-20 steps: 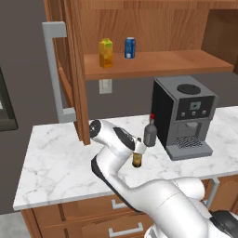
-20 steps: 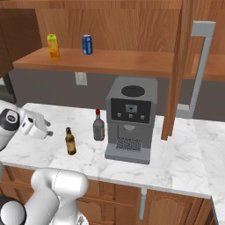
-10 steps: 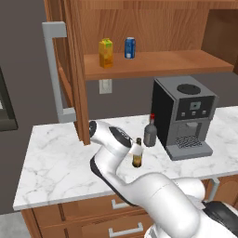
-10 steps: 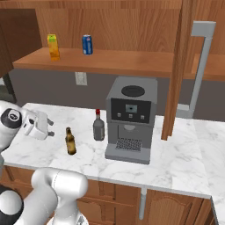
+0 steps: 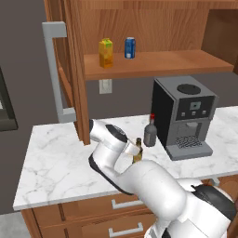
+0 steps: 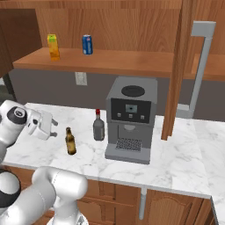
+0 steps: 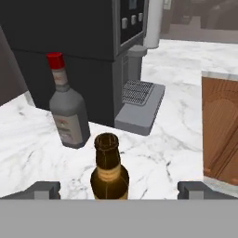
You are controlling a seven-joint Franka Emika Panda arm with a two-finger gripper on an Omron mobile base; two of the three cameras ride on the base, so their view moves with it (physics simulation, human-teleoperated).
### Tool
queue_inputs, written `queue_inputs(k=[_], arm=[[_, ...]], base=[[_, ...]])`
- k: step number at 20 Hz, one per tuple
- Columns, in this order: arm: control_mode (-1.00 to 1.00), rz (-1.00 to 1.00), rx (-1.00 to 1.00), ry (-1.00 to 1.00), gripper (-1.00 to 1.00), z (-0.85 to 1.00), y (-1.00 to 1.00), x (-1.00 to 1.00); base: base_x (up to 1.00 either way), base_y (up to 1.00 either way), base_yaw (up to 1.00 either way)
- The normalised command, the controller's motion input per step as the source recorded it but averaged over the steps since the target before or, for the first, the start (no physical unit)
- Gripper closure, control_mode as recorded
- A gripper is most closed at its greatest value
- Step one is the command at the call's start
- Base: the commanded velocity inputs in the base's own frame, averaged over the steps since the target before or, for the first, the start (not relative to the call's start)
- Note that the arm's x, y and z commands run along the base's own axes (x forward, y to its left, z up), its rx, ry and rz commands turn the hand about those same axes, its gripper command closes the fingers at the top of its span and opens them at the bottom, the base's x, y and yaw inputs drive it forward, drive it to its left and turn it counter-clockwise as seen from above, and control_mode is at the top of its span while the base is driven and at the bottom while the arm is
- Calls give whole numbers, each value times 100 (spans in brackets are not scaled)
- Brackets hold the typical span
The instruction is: Sort all alcoholic drinks to one cabinet, and non-alcoholic drinks to the other.
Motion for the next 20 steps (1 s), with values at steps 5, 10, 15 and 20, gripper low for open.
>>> queue_inputs(k=[5,10,15,20], arm=[[-100,-10,-1,0,-100,-19,0,20],[-100,-8,-3,0,-100,-17,0,17],[-100,-4,-1,0,-100,-11,0,13],[-100,-3,-1,1,-100,0,-2,2]], base=[[0,0,0],[0,0,0],[0,0,0],[0,0,0]])
